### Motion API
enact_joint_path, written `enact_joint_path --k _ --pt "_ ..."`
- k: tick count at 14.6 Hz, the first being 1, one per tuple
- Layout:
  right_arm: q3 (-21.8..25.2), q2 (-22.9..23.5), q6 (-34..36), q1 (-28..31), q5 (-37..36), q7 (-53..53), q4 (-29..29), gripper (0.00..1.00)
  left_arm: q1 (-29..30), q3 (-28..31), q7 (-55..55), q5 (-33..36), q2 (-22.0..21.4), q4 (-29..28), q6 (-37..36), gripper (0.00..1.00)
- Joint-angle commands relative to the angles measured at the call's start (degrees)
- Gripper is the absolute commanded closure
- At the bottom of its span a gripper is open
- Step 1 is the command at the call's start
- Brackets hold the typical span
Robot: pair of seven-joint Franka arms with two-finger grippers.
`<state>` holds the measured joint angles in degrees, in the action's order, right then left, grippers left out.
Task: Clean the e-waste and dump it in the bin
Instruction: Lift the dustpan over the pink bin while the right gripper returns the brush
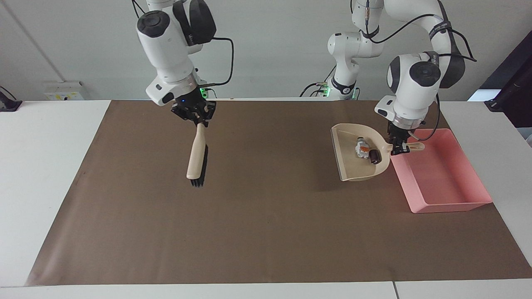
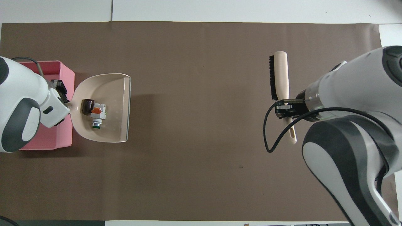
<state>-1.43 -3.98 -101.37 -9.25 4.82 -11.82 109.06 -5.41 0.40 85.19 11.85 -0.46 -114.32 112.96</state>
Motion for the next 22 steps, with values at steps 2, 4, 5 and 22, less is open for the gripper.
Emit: enact_joint_path --k 2,4,5,22 --pt "-1.1 -2.1 -1.4 8.4 -4.9 9.8 6.9 1.00 6.4 0.2 4.0 -1.6 1.2 7.3 -3.6 1.00" --pt "-1.1 -1.9 -4.4 12.3 -6.6 15.5 10.2 1.00 11.0 0.2 7.3 -1.5 2.9 10.7 -3.5 1.00" --pt "-1.2 -1.8 -6.5 14.5 -7.6 17.9 12.0 1.00 13.0 0.2 11.0 -1.5 4.2 13.1 -3.6 1.00" --pt "-1.2 -0.9 -26.5 21.7 -8.0 18.9 27.0 1.00 10.8 3.5 1.0 41.3 9.6 10.9 2.0 1.00"
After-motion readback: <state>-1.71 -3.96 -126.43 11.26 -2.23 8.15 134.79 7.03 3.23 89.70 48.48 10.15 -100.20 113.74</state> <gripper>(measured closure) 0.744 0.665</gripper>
